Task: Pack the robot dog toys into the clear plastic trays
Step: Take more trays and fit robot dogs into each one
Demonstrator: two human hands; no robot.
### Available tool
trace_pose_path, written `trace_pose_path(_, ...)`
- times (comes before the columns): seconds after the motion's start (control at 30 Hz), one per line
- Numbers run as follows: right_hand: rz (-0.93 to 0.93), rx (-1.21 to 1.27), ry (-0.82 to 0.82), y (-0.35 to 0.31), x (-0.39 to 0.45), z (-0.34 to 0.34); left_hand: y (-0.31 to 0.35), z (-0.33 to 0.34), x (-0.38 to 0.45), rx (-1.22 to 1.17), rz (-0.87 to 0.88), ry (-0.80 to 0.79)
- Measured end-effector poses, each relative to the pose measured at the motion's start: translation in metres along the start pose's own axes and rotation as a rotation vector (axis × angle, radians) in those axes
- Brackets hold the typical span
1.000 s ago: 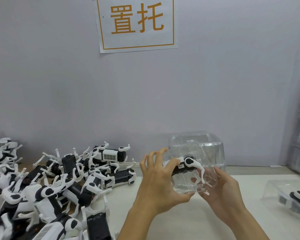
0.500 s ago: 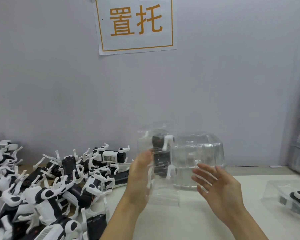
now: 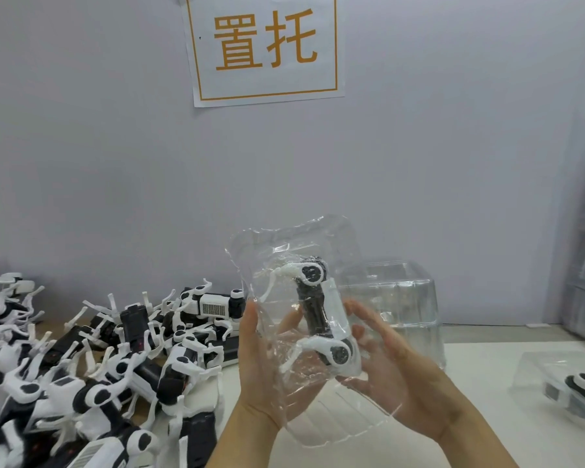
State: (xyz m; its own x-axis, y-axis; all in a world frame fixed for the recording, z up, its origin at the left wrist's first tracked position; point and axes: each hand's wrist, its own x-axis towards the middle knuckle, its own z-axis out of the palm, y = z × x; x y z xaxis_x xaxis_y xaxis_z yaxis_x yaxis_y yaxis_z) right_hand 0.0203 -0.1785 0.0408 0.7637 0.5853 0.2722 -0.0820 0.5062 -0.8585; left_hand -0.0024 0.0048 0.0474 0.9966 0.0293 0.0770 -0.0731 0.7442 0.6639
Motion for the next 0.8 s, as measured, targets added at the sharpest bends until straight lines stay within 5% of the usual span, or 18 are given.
trace_pose_path(0.2,0.032,0.018,-0.059,0.003,-0.004,-0.005,0.002,0.005,-0.004,0.081,0.020,0.006)
trace_pose_path(0.3,0.044,-0.076,0.121,0.000,-0.004,-0.007,0.012,0.009,-0.007,0.151,-0.047,-0.240)
trace_pose_path(0.47,-0.161,0.025,0.624,-0.009,-0.003,-0.025,0.030,0.011,0.002,0.957,0.139,-0.265)
trace_pose_path(0.67,-0.266,0.061,0.812,-0.017,-0.009,-0.034,0.005,0.017,0.002,1.980,-0.019,-0.268)
trace_pose_path(0.8,-0.311,-0.189,1.035,-0.012,-0.005,-0.033,-0.019,0.020,0.002,1.916,-0.074,-0.377)
